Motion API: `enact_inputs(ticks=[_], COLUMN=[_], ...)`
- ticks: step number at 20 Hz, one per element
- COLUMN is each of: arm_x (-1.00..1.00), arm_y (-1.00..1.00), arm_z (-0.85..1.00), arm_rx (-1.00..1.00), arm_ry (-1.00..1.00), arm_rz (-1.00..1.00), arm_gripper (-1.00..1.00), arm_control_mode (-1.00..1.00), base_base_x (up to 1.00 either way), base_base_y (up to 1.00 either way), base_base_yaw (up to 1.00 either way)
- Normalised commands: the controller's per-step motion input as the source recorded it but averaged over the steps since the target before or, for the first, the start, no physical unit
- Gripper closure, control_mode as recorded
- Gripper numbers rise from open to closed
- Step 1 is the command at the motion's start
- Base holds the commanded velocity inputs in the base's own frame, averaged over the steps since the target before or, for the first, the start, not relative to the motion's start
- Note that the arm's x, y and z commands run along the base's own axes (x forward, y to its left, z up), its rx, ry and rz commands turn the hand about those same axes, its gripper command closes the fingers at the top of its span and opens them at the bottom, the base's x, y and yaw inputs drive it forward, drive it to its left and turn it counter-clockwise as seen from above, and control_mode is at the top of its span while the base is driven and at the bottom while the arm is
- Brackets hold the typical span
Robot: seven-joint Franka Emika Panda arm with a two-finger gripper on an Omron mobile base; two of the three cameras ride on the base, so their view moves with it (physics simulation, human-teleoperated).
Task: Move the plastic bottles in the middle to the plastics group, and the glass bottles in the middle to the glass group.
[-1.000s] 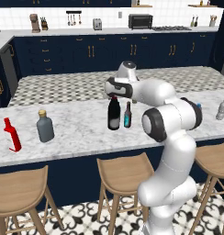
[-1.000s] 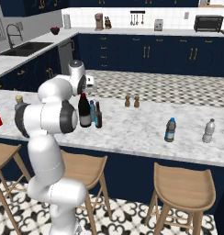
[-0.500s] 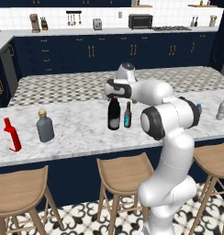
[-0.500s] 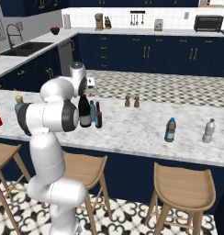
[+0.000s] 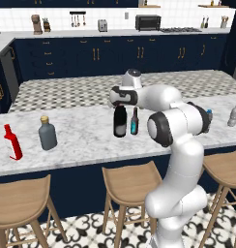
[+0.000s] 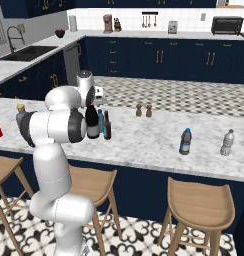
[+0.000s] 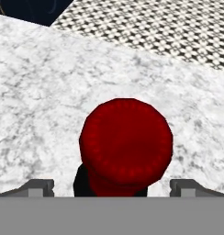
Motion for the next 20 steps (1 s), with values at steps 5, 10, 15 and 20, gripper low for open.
enact_inputs(ticks=[5, 10, 15, 20], arm_x=[0.06, 0.08, 0.09, 0.14], arm_y=[0.07, 0.05, 0.0, 0.0], arm_z=[-0.01, 0.0, 0.0, 0.0], arm_rx=[0.0, 0.0, 0.0, 0.0], arm_ry=[0.0, 0.0, 0.0, 0.0], arm_rz=[0.0, 0.0, -0.02, -0.04], arm_gripper=[-1.0, -1.0, -1.0, -1.0], arm_control_mode=[-1.0, -1.0, -1.0, -1.0], base_base_x=[0.0, 0.0, 0.0, 0.0], base_base_y=[0.0, 0.0, 0.0, 0.0], base_base_yaw=[0.0, 0.0, 0.0, 0.0])
